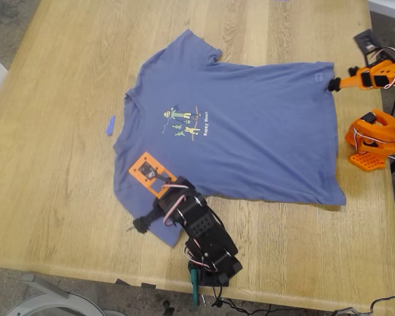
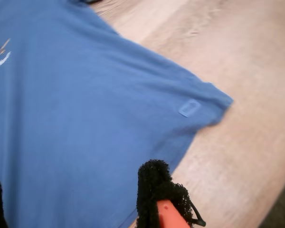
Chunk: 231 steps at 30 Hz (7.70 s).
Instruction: Fold a T-shirt
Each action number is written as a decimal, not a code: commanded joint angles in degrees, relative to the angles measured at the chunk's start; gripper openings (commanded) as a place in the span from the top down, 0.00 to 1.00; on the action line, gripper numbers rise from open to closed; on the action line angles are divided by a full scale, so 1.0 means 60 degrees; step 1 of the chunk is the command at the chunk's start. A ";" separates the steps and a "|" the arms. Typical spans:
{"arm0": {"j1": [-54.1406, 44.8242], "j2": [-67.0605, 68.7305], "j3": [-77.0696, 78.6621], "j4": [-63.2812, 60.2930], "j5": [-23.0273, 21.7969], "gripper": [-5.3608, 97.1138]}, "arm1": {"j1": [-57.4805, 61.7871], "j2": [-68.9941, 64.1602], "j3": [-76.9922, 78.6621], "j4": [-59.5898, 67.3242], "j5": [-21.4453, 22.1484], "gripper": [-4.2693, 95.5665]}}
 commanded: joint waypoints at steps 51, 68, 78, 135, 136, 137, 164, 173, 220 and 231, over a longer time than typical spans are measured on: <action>0.0557 -0.9067 -0.2783 -0.6650 0.0469 0.24 | -0.7529 -0.9272 -0.0322 -0.9814 0.0732 0.61; 0.0029 -1.1982 -0.4307 -0.9185 0.1128 0.24 | -0.8394 -1.1763 -0.2241 -1.0840 0.1099 0.63; -0.0146 -1.4370 -0.6533 -0.9565 0.1582 0.24 | -0.8379 -1.2363 -0.2417 -1.1221 0.1201 0.65; -0.0117 -2.1357 -1.7432 -0.3047 0.0923 0.95 | -0.7896 -1.2437 0.1216 -1.4443 0.2476 0.67; -0.0117 -2.1313 -1.7432 -0.2988 0.0923 0.95 | -0.7896 -1.2451 0.1348 -1.4590 0.2490 0.67; -0.0132 -2.1270 -1.7432 -0.2930 0.0923 0.95 | -0.7910 -1.2480 0.1479 -1.4722 0.2505 0.67; 0.0850 -1.9819 -1.7432 -0.1187 0.0894 0.95 | -0.9697 -1.4487 0.0688 -1.5264 0.3750 0.68; 0.1406 -1.9204 -1.7432 -0.0483 0.0879 0.95 | -0.9976 -1.5146 0.0000 -1.4546 0.4263 0.69; 0.3633 -1.5747 -1.7329 0.0366 0.0732 0.95 | -0.8364 -1.2524 -0.0981 -1.0884 0.3970 0.96; 0.5083 -1.4780 -1.7300 0.0366 0.0776 0.95 | -0.7002 -1.1909 -0.1465 -1.0972 0.3691 0.96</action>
